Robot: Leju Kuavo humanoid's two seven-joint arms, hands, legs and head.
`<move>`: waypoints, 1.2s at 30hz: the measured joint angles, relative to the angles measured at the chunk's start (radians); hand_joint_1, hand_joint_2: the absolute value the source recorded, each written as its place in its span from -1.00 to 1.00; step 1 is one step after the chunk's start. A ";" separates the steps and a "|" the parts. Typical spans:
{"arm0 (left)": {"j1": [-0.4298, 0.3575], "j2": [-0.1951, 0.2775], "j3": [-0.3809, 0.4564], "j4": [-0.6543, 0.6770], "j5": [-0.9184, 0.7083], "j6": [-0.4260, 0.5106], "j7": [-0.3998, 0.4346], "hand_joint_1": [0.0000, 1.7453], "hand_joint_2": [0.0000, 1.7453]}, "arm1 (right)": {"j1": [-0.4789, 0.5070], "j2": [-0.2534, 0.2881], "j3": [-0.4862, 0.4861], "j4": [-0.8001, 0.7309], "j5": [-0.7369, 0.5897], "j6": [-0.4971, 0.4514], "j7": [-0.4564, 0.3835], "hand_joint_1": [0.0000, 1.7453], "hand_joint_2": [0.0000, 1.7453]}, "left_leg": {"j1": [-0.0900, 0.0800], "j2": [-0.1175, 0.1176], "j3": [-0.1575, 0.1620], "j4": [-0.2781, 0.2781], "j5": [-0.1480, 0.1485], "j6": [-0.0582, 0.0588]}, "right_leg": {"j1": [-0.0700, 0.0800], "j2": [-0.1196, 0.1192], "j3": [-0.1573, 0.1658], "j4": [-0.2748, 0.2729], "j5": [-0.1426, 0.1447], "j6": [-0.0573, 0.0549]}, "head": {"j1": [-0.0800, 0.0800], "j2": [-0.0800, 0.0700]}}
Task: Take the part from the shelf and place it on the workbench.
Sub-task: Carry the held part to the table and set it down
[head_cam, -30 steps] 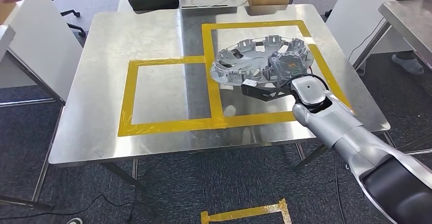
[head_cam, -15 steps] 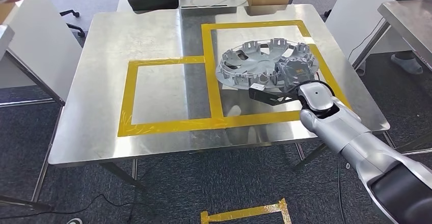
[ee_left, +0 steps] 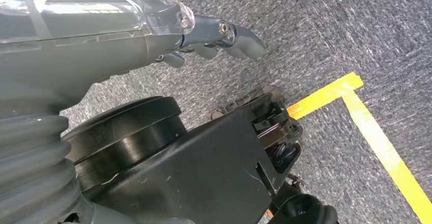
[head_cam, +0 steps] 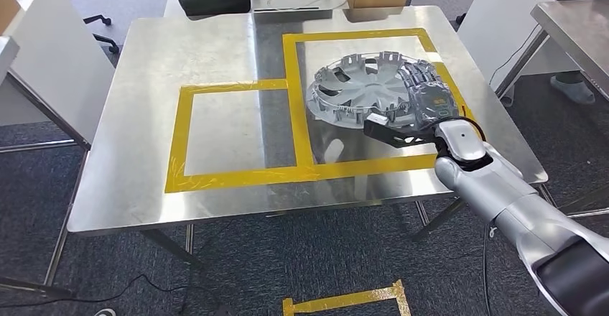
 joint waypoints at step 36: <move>0.024 -0.002 0.002 0.000 0.050 0.056 -0.033 -1.00 1.00 | 0.358 0.145 -0.346 -0.890 -0.590 -0.453 -0.297 -1.00 1.00 | 0.001 0.012 0.002 -0.001 -0.001 0.000 | 0.001 0.006 0.000 0.000 0.000 0.001 | 0.000 0.000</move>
